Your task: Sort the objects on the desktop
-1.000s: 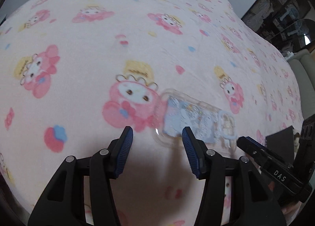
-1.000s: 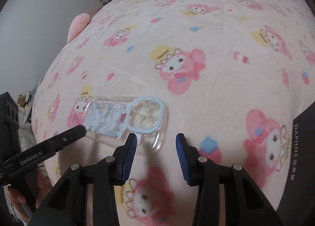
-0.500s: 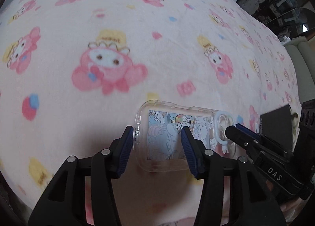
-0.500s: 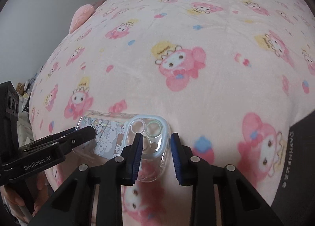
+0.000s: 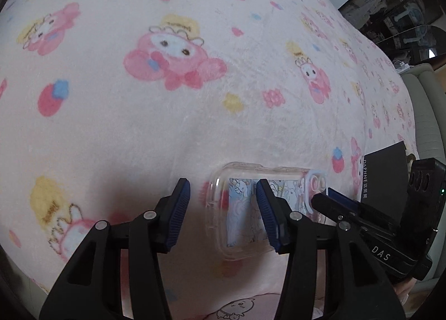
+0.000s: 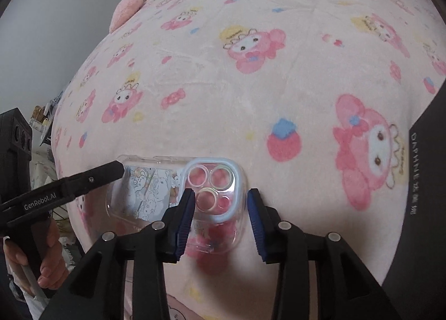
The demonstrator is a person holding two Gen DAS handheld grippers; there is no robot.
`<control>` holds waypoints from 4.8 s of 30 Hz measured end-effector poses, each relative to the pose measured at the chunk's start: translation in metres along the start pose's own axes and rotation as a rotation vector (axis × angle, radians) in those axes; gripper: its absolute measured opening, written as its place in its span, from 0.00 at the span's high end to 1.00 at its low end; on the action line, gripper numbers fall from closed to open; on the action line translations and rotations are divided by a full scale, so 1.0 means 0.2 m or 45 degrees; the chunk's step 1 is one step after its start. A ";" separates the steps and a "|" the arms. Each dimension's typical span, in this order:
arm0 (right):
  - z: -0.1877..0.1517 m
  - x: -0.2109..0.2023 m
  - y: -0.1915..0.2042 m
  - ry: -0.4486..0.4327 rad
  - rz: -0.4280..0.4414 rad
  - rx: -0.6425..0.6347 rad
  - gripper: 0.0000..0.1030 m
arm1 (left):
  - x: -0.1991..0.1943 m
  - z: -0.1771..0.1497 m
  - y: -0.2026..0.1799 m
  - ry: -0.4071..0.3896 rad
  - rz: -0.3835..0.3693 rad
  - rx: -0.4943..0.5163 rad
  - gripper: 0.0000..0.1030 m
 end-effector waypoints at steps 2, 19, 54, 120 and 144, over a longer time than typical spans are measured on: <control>0.01 0.01 -0.01 0.013 0.038 0.037 0.64 | -0.01 -0.04 -0.04 0.012 -0.039 0.012 0.49; -0.53 -0.82 -0.14 -0.248 -0.025 0.054 0.66 | -0.48 -0.59 -0.81 -0.096 -0.135 0.374 0.45; -0.87 -1.24 -1.31 -0.458 -0.410 0.390 0.66 | 0.32 -0.78 -1.96 0.177 -0.185 0.611 0.45; -0.90 -1.29 -1.30 -0.453 -0.679 0.486 0.62 | 0.18 -0.83 -2.15 -0.004 -0.010 0.758 0.43; -1.19 -2.18 -0.38 -0.973 -0.748 0.357 0.22 | -1.25 -1.17 -1.90 -0.786 0.052 0.798 0.01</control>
Point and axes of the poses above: each gripper's, at about its wrist camera, not at the fingertips, and x roughly the way its jaws point, y to its left, z to its top, the point moved 3 cm from there along x, roughly the way its jaws point, and after that the axes turned 8 degrees about y, right-handed, at the moved point
